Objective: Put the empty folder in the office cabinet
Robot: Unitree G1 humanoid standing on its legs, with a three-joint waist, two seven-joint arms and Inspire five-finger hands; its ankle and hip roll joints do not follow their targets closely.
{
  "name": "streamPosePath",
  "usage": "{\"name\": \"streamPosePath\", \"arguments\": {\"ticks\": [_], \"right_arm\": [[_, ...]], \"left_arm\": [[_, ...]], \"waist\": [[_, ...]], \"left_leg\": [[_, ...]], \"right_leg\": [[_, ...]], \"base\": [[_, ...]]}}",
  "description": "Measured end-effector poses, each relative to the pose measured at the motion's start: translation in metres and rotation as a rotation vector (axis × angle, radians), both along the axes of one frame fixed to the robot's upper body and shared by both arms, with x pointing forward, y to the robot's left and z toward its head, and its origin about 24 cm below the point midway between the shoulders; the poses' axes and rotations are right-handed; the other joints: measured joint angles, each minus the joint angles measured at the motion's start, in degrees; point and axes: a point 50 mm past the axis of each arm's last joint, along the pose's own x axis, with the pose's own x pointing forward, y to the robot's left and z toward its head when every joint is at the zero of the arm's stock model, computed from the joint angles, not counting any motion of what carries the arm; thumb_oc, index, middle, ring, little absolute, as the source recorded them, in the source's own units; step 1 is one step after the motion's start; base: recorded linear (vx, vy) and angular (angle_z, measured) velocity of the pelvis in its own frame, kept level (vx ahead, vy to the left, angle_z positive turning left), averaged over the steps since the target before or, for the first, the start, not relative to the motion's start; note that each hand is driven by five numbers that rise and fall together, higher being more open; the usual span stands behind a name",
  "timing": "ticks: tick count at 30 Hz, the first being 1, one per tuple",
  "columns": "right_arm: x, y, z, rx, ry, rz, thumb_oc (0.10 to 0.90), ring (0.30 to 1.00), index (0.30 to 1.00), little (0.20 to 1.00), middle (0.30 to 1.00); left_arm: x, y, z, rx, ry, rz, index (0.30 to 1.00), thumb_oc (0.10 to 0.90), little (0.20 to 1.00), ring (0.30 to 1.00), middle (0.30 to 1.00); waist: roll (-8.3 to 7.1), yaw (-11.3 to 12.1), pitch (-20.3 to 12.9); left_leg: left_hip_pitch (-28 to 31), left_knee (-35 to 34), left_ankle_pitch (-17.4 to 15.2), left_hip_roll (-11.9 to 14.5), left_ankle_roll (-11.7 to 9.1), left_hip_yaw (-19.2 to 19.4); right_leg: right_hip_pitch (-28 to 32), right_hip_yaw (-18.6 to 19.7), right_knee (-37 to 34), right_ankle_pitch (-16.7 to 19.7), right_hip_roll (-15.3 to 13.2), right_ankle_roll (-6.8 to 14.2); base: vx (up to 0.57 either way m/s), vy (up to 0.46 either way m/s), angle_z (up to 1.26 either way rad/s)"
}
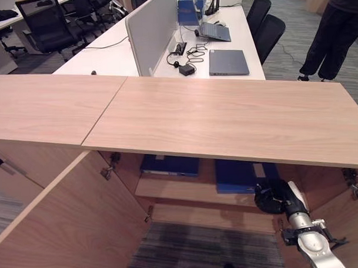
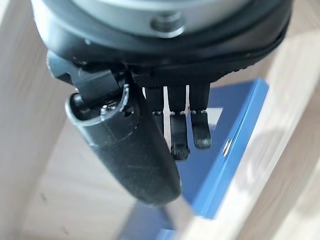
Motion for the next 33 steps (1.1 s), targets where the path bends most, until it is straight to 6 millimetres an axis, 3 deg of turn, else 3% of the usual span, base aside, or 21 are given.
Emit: {"name": "streamPosePath", "arguments": {"ticks": [4,7,12,14,20,29,33], "right_arm": [[0.01,-0.001,-0.008,-0.084,0.036,0.018,0.4,0.3,0.3,0.3,0.3],[0.02,-0.005,-0.013,-0.112,0.057,-0.012,0.4,0.3,0.3,0.3,0.3],[0.047,-0.004,-0.009,-0.148,0.039,-0.035,0.4,0.3,0.3,0.3,0.3],[0.061,-0.007,-0.002,-0.16,0.012,-0.059,0.4,0.3,0.3,0.3,0.3],[0.089,-0.007,0.018,-0.127,-0.059,-0.129,0.4,0.3,0.3,0.3,0.3],[0.112,-0.017,0.036,-0.107,-0.105,-0.234,0.4,0.3,0.3,0.3,0.3],[0.115,-0.017,0.039,-0.081,-0.128,-0.243,0.4,0.3,0.3,0.3,0.3]], "left_arm": [[0.001,0.001,0.001,0.001,-0.006,-0.017,0.9,0.8,0.9,0.9,0.9],[0.012,-0.001,0.002,-0.001,-0.037,-0.049,0.9,0.8,0.9,0.9,0.9],[0.039,-0.007,0.008,-0.01,-0.115,-0.096,0.9,0.8,0.9,0.9,0.9],[0.056,-0.012,0.012,-0.014,-0.159,-0.126,0.9,0.8,0.9,0.9,0.9],[0.087,-0.021,0.021,-0.024,-0.26,-0.162,0.9,0.8,0.9,0.9,0.9],[0.11,-0.024,0.031,-0.036,-0.326,-0.165,0.9,0.8,0.9,0.9,0.9],[0.115,-0.022,0.033,-0.025,-0.336,-0.166,0.9,0.8,0.9,0.9,0.9]], "waist": [[-0.21,0.74,0.22],[0.05,2.36,2.03],[1.44,3.98,7.78],[2.38,4.68,11.41],[4.23,6.32,17.92],[5.28,7.53,22.11],[4.93,7.5,22.45]], "left_leg": [[-0.62,0.0,0.09,0.07,-0.26,-0.51],[-1.7,0.02,0.73,0.07,-0.28,-1.67],[-4.25,0.03,2.25,0.03,-0.28,-3.98],[-5.26,0.07,3.09,0.04,0.07,-4.61],[-9.31,0.26,4.35,0.03,-0.04,-6.4],[-15.56,0.3,6.15,-0.23,0.5,-8.77],[-17.15,0.67,6.33,-0.21,0.56,-9.34]], "right_leg": [[-0.22,-0.4,0.0,0.12,0.08,0.0],[-0.58,-1.63,0.01,0.26,0.09,0.09],[-1.8,-3.69,0.0,1.0,0.17,-0.02],[-2.24,-4.44,0.33,1.49,0.21,-0.1],[-5.27,-5.47,0.42,2.24,0.37,-0.63],[-10.53,-7.93,1.41,2.5,0.19,-1.12],[-13.54,-8.03,5.4,0.31,-0.37,-0.93]], "base": [[-0.07,-0.032,0.06],[-0.13,-0.036,0.19],[-0.14,-0.02,0.21],[-0.14,-0.008,0.16],[-0.1,-0.012,0.13],[-0.05,-0.027,0.13],[-0.04,-0.047,0.04]]}}
